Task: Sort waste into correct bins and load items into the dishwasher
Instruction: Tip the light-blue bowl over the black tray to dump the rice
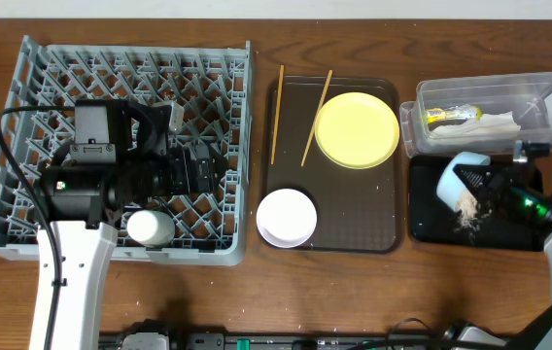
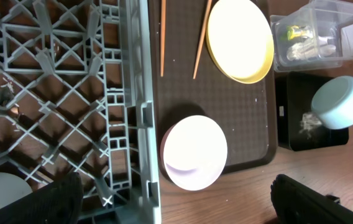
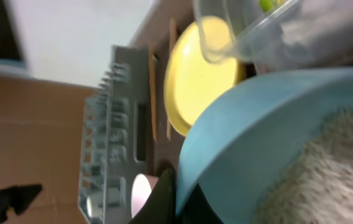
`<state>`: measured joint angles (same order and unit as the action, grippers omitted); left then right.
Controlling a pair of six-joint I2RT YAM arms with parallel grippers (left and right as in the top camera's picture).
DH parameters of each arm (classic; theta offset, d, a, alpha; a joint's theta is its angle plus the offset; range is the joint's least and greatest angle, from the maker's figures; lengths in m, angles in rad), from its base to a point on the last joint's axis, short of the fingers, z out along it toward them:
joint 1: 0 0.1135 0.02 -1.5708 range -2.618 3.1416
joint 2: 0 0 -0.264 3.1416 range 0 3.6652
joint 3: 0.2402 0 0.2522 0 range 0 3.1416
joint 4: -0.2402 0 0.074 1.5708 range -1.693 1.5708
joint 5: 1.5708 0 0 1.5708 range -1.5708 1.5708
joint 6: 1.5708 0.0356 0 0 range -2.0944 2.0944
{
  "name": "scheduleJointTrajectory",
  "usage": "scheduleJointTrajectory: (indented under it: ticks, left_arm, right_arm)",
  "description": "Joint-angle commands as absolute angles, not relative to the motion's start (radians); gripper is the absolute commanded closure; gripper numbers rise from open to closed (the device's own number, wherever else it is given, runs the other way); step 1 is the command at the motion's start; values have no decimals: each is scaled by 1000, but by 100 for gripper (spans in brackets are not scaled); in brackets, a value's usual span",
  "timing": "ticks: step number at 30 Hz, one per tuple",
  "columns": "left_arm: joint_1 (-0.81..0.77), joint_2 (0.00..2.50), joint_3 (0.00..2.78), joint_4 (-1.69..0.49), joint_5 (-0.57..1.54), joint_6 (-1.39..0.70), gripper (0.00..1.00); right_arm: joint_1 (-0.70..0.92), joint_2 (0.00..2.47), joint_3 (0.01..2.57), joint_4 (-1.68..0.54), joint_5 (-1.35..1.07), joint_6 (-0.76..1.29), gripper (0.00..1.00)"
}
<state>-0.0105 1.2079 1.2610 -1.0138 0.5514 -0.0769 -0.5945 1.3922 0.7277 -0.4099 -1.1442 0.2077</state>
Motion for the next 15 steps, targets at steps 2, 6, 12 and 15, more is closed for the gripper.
scheduleJointTrajectory:
  ticks: [2,6,12,15]
  left_arm:
    - [-13,1201,1280,-1015,565,-60,2]
    - [-13,1201,1280,-1015,565,-60,2]
    - [-13,1201,1280,-1015,565,-60,2]
    - [-13,1201,1280,-1015,565,-60,2]
  right_arm:
    - [-656,1388,691,-358,-1417,144,99]
    - [-674,1388,685,-359,-1520,88,99]
    - [-674,1388,684,-411,-1519,84,99]
    - [-677,1388,684,-404,-1520,72,99]
